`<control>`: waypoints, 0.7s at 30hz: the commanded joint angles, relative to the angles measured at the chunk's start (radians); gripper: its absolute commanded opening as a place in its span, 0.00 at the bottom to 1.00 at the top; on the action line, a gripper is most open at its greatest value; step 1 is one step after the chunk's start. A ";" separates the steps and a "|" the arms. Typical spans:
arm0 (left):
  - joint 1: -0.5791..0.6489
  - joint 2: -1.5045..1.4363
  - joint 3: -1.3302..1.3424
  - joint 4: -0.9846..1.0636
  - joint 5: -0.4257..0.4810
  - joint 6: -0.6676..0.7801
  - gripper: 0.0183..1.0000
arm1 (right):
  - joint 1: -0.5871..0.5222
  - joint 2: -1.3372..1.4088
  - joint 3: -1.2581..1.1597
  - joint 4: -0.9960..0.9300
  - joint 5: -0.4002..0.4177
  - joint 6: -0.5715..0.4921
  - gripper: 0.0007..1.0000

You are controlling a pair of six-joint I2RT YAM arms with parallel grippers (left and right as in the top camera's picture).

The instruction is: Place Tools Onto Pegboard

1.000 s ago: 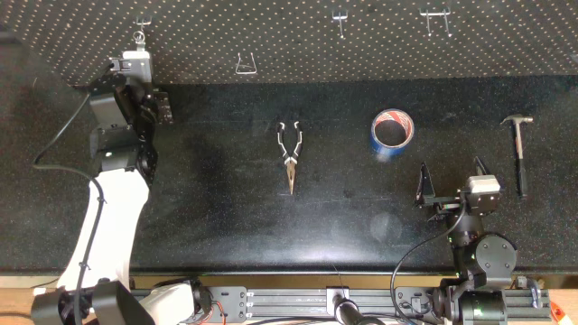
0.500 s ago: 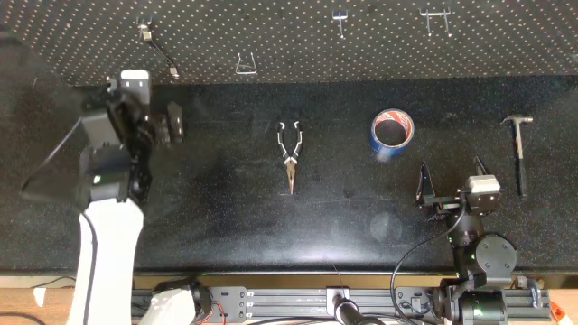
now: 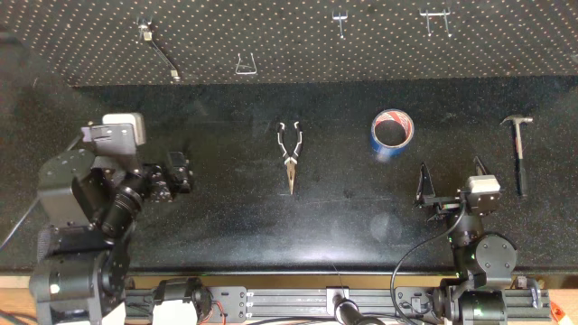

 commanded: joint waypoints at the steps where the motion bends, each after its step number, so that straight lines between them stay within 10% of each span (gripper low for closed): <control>1: -0.131 -0.006 0.072 0.000 -0.212 -0.061 1.00 | -0.005 -0.007 -0.004 -0.003 0.002 0.011 0.98; 5: -0.135 -0.008 0.074 -0.033 -0.241 -0.061 1.00 | -0.005 -0.007 -0.004 -0.003 0.002 0.011 0.98; 10: -0.135 0.009 0.075 0.098 0.035 -0.104 1.00 | -0.005 -0.007 -0.004 -0.003 0.002 0.011 0.98; 14: -0.170 0.118 0.075 0.098 -0.021 -0.358 1.00 | -0.005 -0.007 -0.004 -0.003 0.002 0.011 0.97; 21: -0.604 0.417 0.143 0.111 -0.309 -0.666 1.00 | -0.005 -0.007 -0.004 -0.003 0.002 0.011 0.98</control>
